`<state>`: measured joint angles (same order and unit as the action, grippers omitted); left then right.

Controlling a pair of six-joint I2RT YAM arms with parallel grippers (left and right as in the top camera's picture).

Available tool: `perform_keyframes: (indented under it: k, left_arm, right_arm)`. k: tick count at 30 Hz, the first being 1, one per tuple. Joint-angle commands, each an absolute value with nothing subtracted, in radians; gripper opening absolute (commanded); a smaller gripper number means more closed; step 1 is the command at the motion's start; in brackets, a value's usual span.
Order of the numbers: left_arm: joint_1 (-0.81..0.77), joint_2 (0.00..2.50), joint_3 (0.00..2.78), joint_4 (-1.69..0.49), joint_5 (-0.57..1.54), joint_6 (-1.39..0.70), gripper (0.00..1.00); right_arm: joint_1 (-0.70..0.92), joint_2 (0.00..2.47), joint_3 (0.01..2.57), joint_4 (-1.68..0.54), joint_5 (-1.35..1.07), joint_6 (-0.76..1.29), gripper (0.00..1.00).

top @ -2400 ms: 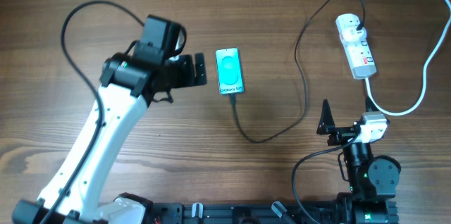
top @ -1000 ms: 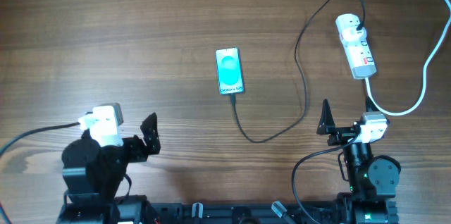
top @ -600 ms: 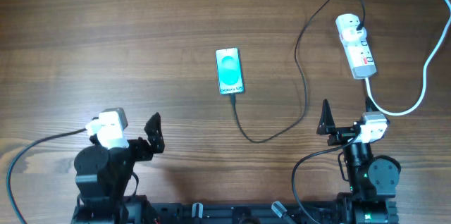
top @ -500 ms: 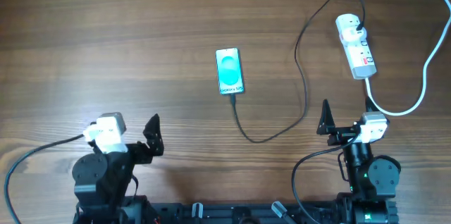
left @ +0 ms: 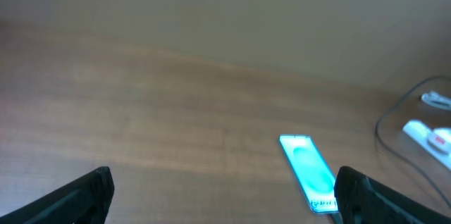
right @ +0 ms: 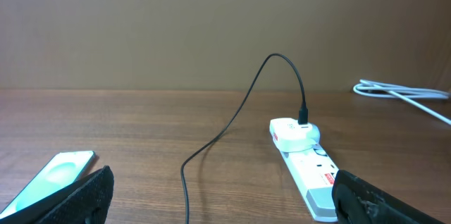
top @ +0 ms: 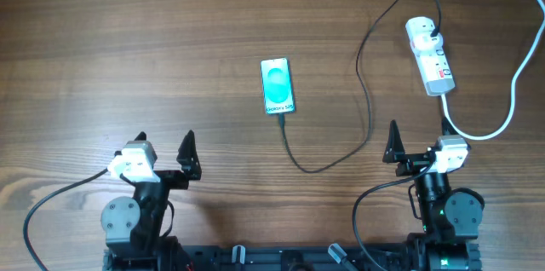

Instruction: Plug charger to phone and switch on socket

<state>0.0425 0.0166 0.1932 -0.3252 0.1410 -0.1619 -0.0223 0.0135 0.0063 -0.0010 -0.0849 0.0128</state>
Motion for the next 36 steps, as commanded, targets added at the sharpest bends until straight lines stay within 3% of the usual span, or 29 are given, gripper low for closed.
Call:
perform_keyframes:
  k: [1, 10, 17, 25, 28, 36]
  left_arm:
    - [0.051, 0.003, 0.14, -0.204, 0.161, -0.161, 1.0]
    - [0.051, 0.003, 0.018, 0.138, 0.16, -0.161, 1.0]
    - [0.051, 0.003, 0.006, 0.217, 0.161, -0.112, 1.0]
    - [0.051, 0.003, 0.006, 0.037, 0.159, 0.075, 1.0]
    - [0.051, 0.003, 0.006, -0.076, 0.107, 0.066, 1.0]
    - [0.05, 0.003, 0.006, -0.072, -0.062, 0.015, 1.0]
  right_arm:
    - [-0.017, 0.004, 0.006, 0.001, -0.075, 0.001, 1.0]
    - [-0.017, 0.004, 0.006, 0.001, -0.075, 0.001, 1.0]
    - [-0.017, 0.004, 0.006, 0.001, -0.075, 0.001, 1.0]
    - [-0.017, 0.004, 0.006, 0.001, -0.075, 0.001, 1.0]
    - [-0.017, 0.004, 0.006, 0.001, -0.075, 0.001, 1.0]
    - [-0.017, 0.004, 0.006, 0.001, -0.075, 0.001, 1.0]
